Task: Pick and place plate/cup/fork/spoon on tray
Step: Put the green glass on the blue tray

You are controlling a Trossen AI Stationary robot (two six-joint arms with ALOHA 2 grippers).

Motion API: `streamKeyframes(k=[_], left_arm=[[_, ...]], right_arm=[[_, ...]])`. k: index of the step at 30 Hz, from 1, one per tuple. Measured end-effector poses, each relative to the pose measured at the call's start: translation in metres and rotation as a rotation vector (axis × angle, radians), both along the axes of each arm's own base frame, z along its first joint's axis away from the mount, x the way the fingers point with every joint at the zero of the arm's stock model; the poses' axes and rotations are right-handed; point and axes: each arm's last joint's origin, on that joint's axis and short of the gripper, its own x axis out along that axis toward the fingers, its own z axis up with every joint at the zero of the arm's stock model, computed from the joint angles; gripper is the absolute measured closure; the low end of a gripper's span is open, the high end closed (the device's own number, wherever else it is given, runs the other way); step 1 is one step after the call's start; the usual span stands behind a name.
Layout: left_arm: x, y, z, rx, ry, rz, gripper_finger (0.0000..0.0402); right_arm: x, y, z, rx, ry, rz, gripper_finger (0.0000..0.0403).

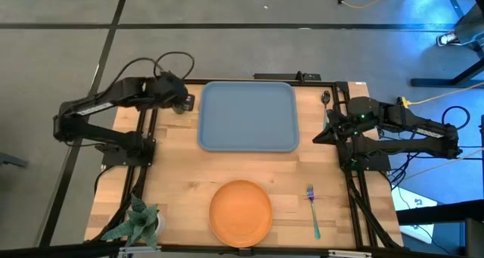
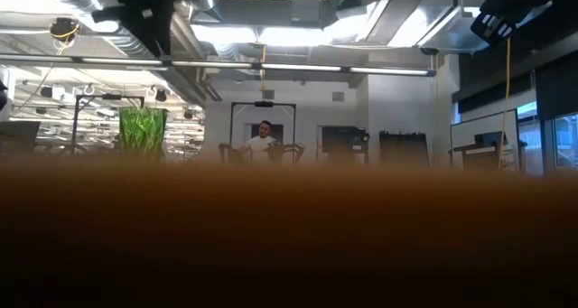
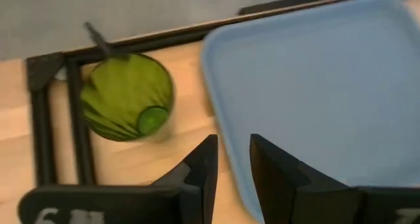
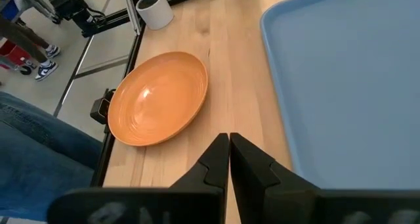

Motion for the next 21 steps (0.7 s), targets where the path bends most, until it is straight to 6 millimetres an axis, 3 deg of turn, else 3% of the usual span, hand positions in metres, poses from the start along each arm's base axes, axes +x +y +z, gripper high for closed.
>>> streamKeyframes(k=[6,11,21], left_arm=[[0.014,0.028,-0.020,-0.129,0.059,0.064,0.0319],[0.025,0.045,-0.037,-0.156,0.186,0.005,0.0321],[0.036,0.062,-0.056,-0.168,0.308,-0.001,0.0322]], right_arm=[[0.000,0.000,0.000,-0.001,-0.001,0.000,0.0383],[0.000,0.000,0.000,0.005,-0.002,0.010,0.0383],[0.000,0.001,0.000,0.010,-0.002,0.015,0.0383]])
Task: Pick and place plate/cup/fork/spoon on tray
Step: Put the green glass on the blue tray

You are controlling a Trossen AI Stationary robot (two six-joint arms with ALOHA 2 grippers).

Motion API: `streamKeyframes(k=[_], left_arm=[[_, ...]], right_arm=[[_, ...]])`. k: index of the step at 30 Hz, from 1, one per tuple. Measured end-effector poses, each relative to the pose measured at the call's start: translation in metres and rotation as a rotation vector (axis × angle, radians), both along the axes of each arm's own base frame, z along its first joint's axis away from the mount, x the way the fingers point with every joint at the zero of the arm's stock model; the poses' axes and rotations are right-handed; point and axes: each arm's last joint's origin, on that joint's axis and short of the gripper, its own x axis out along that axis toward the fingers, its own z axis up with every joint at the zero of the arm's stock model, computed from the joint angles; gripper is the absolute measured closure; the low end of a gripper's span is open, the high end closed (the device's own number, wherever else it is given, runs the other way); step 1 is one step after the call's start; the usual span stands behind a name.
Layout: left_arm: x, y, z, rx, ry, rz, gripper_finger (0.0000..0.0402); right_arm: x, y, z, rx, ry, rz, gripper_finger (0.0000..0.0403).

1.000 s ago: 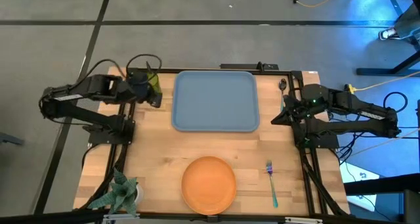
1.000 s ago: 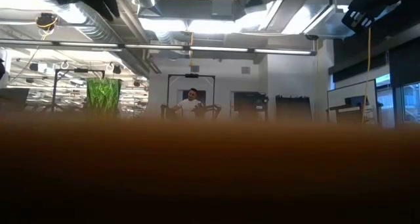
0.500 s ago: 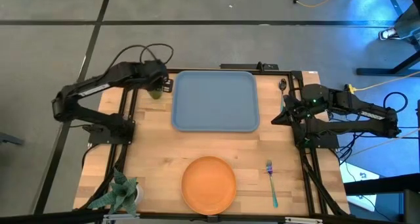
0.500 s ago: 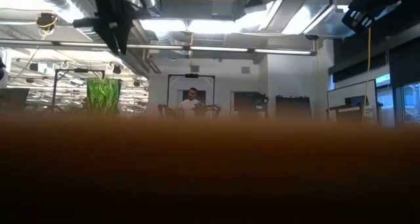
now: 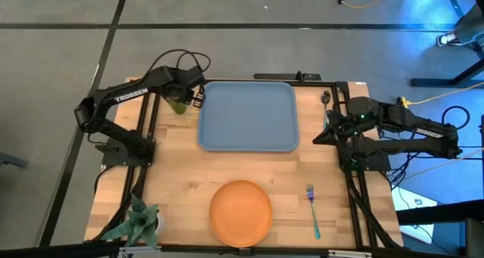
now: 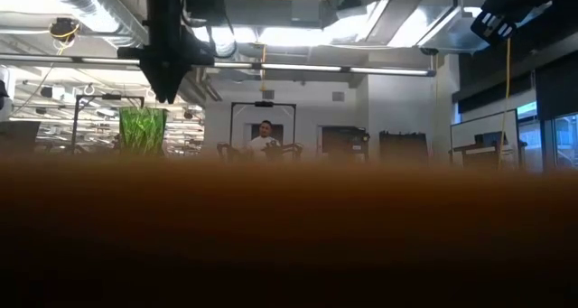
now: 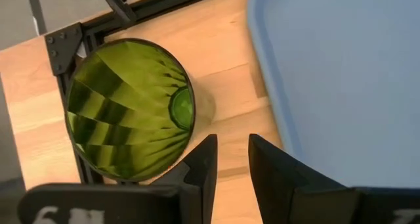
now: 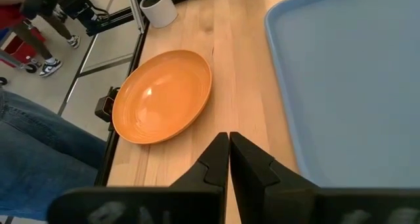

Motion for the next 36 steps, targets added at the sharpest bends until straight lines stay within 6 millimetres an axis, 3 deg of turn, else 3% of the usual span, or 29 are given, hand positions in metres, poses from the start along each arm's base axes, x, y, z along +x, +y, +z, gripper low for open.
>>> streamKeyframes(k=[13,36], left_arm=[[-0.010,0.000,0.002,0.030,0.079,0.040,0.0323],[-0.013,0.007,0.000,-0.021,0.047,0.062,0.0323]], right_arm=[[0.000,0.000,0.000,0.000,0.000,-0.001,0.0383],[0.000,0.000,0.000,0.002,0.001,-0.003,0.0383]])
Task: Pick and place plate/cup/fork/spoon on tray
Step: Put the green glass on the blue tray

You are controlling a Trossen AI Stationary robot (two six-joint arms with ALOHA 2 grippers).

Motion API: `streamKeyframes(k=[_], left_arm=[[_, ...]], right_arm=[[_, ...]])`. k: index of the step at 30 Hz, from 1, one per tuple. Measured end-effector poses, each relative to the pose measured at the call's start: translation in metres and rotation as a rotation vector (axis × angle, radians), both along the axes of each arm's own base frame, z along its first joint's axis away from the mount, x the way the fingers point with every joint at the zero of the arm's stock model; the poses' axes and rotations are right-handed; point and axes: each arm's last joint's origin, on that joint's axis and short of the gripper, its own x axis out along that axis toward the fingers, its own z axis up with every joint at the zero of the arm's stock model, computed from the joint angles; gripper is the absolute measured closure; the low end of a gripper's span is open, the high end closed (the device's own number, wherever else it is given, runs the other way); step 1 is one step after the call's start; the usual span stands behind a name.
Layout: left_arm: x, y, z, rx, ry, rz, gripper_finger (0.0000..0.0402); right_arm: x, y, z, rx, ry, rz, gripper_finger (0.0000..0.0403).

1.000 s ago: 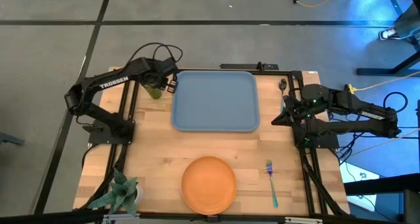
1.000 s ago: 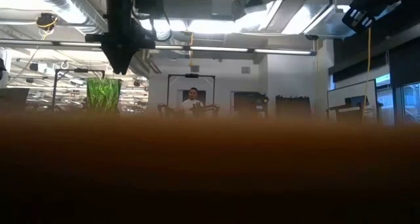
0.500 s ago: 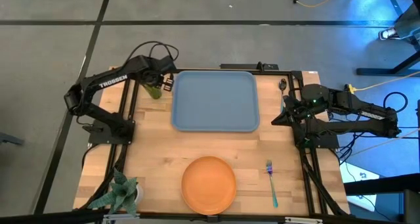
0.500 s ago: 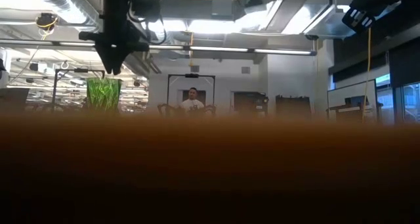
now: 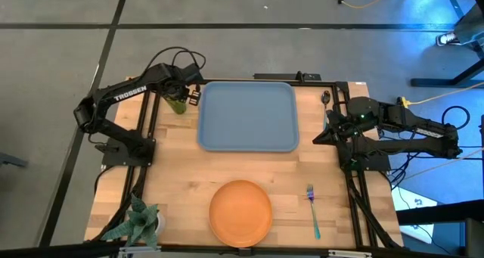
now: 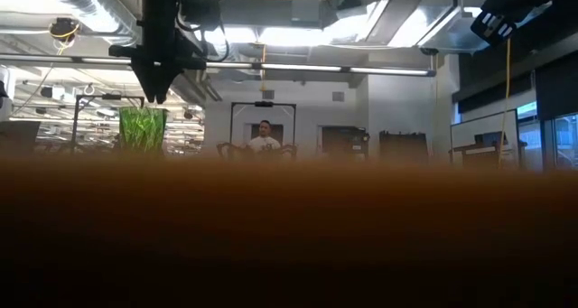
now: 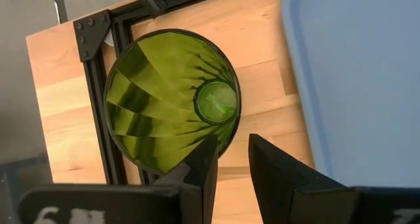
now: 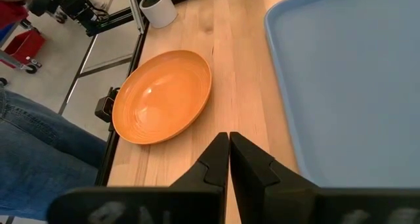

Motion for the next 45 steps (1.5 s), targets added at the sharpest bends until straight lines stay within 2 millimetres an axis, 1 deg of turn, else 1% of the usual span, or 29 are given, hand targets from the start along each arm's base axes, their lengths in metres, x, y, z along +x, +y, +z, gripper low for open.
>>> streamKeyframes(k=[6,18,24,31,36,42,45], left_arm=[[0.000,0.000,0.000,-0.007,-0.004,-0.004,0.0323],[-0.006,0.011,0.000,-0.033,-0.024,-0.002,0.0323],[-0.005,0.011,0.000,-0.051,-0.045,-0.008,0.0323],[-0.004,0.012,-0.001,-0.045,-0.053,-0.008,0.0323],[0.000,0.015,-0.008,-0.070,-0.032,-0.009,0.0323],[0.011,0.022,-0.025,-0.114,0.026,-0.011,0.0323],[0.014,0.026,-0.032,-0.136,0.066,-0.060,0.0323]], right_arm=[[0.000,0.000,0.000,0.000,0.000,0.000,0.0383],[0.000,0.000,0.000,0.001,0.000,0.001,0.0383],[0.000,0.002,0.000,0.030,-0.005,0.044,0.0383],[0.000,0.002,0.000,0.030,-0.005,0.044,0.0383],[0.000,0.002,0.000,0.030,-0.005,0.044,0.0383],[0.000,0.002,0.000,0.030,-0.005,0.044,0.0383],[0.000,0.002,0.000,0.030,-0.005,0.044,0.0383]])
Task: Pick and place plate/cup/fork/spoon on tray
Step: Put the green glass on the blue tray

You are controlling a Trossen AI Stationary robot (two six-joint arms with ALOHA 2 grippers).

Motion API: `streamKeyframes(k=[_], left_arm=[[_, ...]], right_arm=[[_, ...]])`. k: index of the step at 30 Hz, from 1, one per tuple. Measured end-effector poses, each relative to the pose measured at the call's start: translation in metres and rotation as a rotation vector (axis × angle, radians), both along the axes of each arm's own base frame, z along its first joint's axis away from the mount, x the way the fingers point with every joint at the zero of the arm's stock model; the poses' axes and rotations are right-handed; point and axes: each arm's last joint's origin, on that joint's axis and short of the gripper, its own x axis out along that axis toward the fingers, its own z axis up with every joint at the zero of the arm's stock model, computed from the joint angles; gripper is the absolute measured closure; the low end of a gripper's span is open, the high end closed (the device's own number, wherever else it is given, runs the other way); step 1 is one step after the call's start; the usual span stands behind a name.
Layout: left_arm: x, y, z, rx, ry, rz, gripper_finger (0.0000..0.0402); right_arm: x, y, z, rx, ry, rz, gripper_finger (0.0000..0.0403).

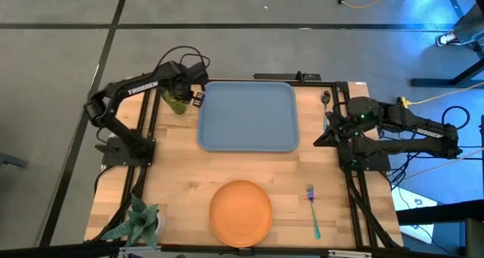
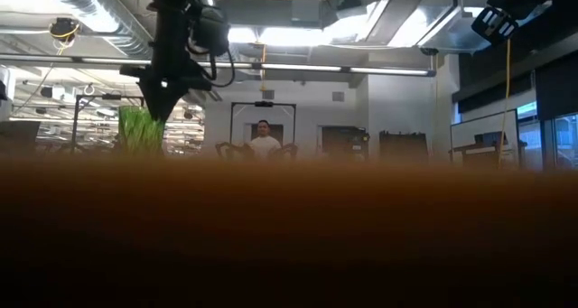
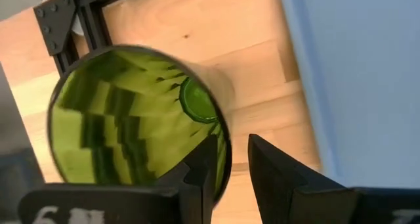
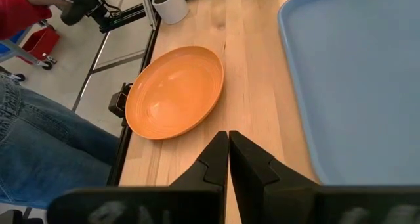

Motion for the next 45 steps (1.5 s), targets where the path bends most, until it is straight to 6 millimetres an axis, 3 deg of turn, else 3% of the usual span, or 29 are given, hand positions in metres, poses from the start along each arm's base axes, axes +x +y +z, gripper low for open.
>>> streamKeyframes(k=[5,10,15,26,32,36,45], left_arm=[[0.004,0.002,-0.007,-0.039,0.023,-0.049,0.0333],[0.004,0.002,-0.008,-0.051,0.037,-0.108,0.0389],[0.005,0.002,-0.004,-0.090,0.022,-0.171,0.0395],[0.035,-0.012,0.077,0.043,-0.116,-0.439,0.0399],[0.066,-0.013,0.101,0.122,-0.142,-0.554,0.0399],[0.089,-0.002,0.093,0.108,-0.106,-0.590,0.0399],[0.122,0.014,0.047,-0.047,-0.035,-0.677,0.0399]], right_arm=[[0.000,0.000,0.000,-0.001,0.000,0.000,0.0383],[0.000,0.000,0.000,-0.003,-0.001,0.000,0.0383],[0.000,0.000,0.000,-0.005,-0.001,0.001,0.0383],[0.000,0.000,0.000,-0.007,-0.002,0.002,0.0383],[0.000,0.000,0.000,-0.008,-0.002,0.002,0.0383],[0.000,0.000,0.000,-0.008,-0.002,0.001,0.0383],[0.000,0.000,0.000,-0.008,-0.001,0.001,0.0383]])
